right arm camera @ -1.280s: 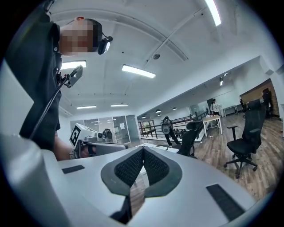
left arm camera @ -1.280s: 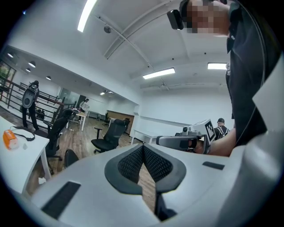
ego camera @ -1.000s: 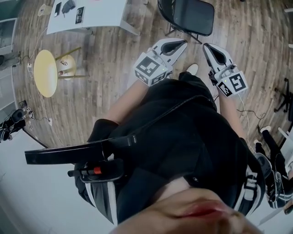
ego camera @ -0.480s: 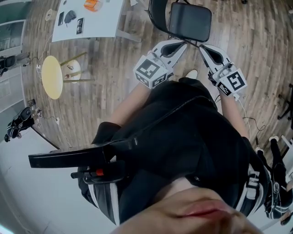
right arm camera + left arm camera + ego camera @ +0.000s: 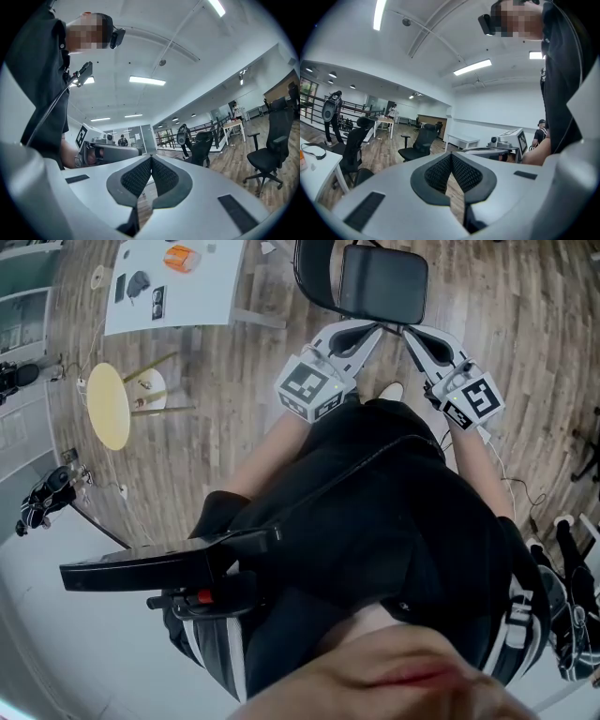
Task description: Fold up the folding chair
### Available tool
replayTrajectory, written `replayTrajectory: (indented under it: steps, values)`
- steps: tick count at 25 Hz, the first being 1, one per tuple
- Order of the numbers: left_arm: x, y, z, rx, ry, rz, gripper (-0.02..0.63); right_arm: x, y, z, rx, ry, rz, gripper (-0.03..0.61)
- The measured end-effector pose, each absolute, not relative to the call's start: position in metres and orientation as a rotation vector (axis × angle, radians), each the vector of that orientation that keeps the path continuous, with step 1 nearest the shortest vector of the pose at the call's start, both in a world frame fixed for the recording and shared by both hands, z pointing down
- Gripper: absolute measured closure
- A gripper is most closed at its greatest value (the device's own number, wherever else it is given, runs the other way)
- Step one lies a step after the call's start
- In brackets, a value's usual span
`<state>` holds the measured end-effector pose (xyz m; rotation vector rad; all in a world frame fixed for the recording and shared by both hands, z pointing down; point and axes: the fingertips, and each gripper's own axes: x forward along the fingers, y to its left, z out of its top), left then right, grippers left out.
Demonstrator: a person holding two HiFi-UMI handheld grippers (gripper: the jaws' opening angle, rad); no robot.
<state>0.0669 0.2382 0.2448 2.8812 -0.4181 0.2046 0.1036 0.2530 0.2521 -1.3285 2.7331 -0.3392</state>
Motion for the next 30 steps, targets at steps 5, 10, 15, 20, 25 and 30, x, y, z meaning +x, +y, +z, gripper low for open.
replayTrajectory:
  steps: [5, 10, 15, 20, 25, 30]
  values:
    - [0.062, 0.217, 0.247, 2.885, -0.354, 0.159, 0.609, 0.102, 0.231, 0.258, -1.398, 2.720, -0.360, 0.568]
    - [0.052, 0.178, 0.255, 2.877, -0.288, 0.149, 0.609, 0.094, 0.196, 0.260, -1.483, 2.689, -0.373, 0.568]
    - [0.038, 0.130, 0.260, 2.870, -0.234, 0.154, 0.609, 0.089, 0.155, 0.269, -1.569, 2.674, -0.415, 0.568]
    - [0.018, 0.079, 0.273, 2.857, -0.209, 0.178, 0.609, 0.084, 0.115, 0.275, -1.647, 2.651, -0.431, 0.568]
    - [0.012, 0.050, 0.281, 2.859, -0.183, 0.190, 0.609, 0.092, 0.099, 0.283, -1.730, 2.617, -0.447, 0.568]
    - [0.018, 0.038, 0.288, 2.834, -0.208, 0.214, 0.609, 0.104, 0.091, 0.289, -1.733, 2.607, -0.471, 0.568]
